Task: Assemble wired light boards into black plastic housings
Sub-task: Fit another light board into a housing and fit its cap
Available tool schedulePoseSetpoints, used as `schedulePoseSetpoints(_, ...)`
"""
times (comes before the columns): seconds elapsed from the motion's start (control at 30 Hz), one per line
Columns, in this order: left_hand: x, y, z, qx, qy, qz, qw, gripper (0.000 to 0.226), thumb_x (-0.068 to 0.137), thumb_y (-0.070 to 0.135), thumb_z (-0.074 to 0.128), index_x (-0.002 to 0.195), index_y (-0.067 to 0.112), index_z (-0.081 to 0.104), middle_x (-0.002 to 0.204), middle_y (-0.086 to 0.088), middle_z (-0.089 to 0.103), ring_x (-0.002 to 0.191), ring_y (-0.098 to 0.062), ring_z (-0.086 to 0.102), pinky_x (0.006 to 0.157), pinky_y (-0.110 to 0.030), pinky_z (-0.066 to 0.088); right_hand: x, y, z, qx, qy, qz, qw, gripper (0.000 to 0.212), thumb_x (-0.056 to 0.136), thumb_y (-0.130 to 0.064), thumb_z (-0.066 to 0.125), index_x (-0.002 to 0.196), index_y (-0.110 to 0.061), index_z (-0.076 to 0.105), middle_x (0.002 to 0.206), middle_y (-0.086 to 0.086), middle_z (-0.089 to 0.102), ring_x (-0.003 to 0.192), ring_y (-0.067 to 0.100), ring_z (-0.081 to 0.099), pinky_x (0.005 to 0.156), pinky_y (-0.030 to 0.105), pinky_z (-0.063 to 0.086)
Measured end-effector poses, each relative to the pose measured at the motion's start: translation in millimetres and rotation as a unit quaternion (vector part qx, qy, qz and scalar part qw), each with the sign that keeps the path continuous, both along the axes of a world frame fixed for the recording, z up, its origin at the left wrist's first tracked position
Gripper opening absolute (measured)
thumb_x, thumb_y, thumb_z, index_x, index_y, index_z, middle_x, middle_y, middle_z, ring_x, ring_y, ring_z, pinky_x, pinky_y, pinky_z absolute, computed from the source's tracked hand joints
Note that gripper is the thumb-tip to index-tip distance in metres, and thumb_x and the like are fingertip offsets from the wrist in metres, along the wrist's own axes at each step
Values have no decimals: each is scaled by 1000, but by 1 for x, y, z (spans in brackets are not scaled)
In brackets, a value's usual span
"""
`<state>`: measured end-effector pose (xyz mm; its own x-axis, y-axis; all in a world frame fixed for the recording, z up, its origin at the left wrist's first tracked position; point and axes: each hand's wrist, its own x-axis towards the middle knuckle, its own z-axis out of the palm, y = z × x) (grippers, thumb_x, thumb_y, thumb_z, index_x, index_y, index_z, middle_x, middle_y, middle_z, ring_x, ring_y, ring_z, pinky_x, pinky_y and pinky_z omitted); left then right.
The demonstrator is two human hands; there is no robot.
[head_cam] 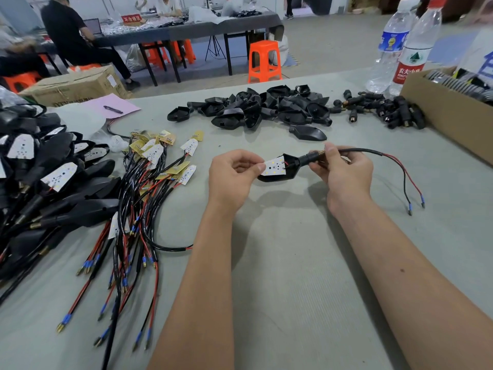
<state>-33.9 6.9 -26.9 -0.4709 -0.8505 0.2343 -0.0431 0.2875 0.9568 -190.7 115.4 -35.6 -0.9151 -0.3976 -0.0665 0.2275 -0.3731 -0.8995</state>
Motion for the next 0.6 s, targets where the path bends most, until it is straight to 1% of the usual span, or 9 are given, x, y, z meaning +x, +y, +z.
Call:
schedulePoseSetpoints(0.1, -3, 0, -6, 9, -10, 23, 1000, 20, 82, 8, 82, 74, 26, 76, 66, 17, 68, 69, -7, 59, 69, -22, 46, 0, 0, 0, -18, -16, -10, 1000, 12, 98, -12, 70, 90, -6, 63, 81, 9, 74, 77, 22, 78, 66, 25, 61)
schedulePoseSetpoints(0.13, -4, 1, -8, 9, -24, 37, 999, 17, 82, 15, 83, 73, 28, 77, 66, 21, 66, 73, -4, 58, 69, -22, 43, 0, 0, 0, -25, -21, -13, 999, 12, 98, -11, 70, 91, -6, 63, 86, 13, 74, 80, 24, 78, 66, 26, 61)
schedulePoseSetpoints(0.2, -6, 4, -10, 15, -36, 51, 998, 16, 81, 23, 83, 72, 34, 77, 77, 24, 70, 91, 6, 58, 79, -20, 41, 0, 0, 1, -44, -33, -17, 998, 12, 98, -11, 69, 91, -5, 61, 88, 14, 73, 79, 23, 78, 67, 26, 61)
schedulePoseSetpoints(0.23, -7, 5, -10, 26, -26, 50, 998, 16, 82, 23, 83, 72, 34, 77, 80, 21, 70, 93, 6, 58, 82, -21, 41, 1, 1, 2, -56, -40, -16, 998, 13, 98, -10, 69, 90, -5, 60, 85, 13, 72, 76, 22, 77, 67, 26, 61)
schedulePoseSetpoints(0.3, -9, 6, -7, 65, 14, 39, 997, 16, 86, 16, 80, 75, 28, 76, 79, 9, 66, 85, -13, 56, 82, -30, 43, 1, 2, 3, -76, -52, -3, 996, 14, 98, -9, 69, 89, -4, 60, 77, 8, 72, 69, 18, 73, 68, 26, 61)
schedulePoseSetpoints(0.37, -9, 7, -4, 133, 75, 11, 988, 17, 91, 7, 75, 79, 19, 73, 79, -1, 67, 79, -19, 58, 81, -37, 55, 2, 3, 4, -94, -67, 22, 993, 13, 98, -9, 69, 91, -3, 60, 72, 4, 73, 67, 16, 72, 69, 26, 61)
schedulePoseSetpoints(0.43, -7, 8, -2, 198, 128, -34, 971, 16, 94, 0, 70, 82, 11, 69, 80, -6, 73, 73, -19, 67, 81, -35, 61, 2, 5, 6, -101, -81, 41, 991, 13, 97, -11, 70, 94, -2, 61, 75, 5, 74, 70, 19, 72, 68, 26, 61)
schedulePoseSetpoints(0.5, -6, 9, 1, 219, 154, -46, 962, 16, 93, -5, 68, 84, 7, 65, 80, -10, 75, 70, -20, 71, 74, -32, 62, 1, 6, 8, -90, -77, 50, 992, 14, 96, -13, 73, 95, -3, 63, 83, 8, 75, 71, 23, 72, 65, 26, 60)
schedulePoseSetpoints(0.6, -3, 10, 3, 243, 170, -26, 955, 18, 89, -9, 72, 95, 7, 65, 87, -16, 77, 77, -26, 75, 69, -30, 62, 1, 7, 8, -63, -50, 55, 995, 10, 94, -13, 75, 91, -7, 67, 90, 11, 73, 69, 23, 71, 60, 25, 58)
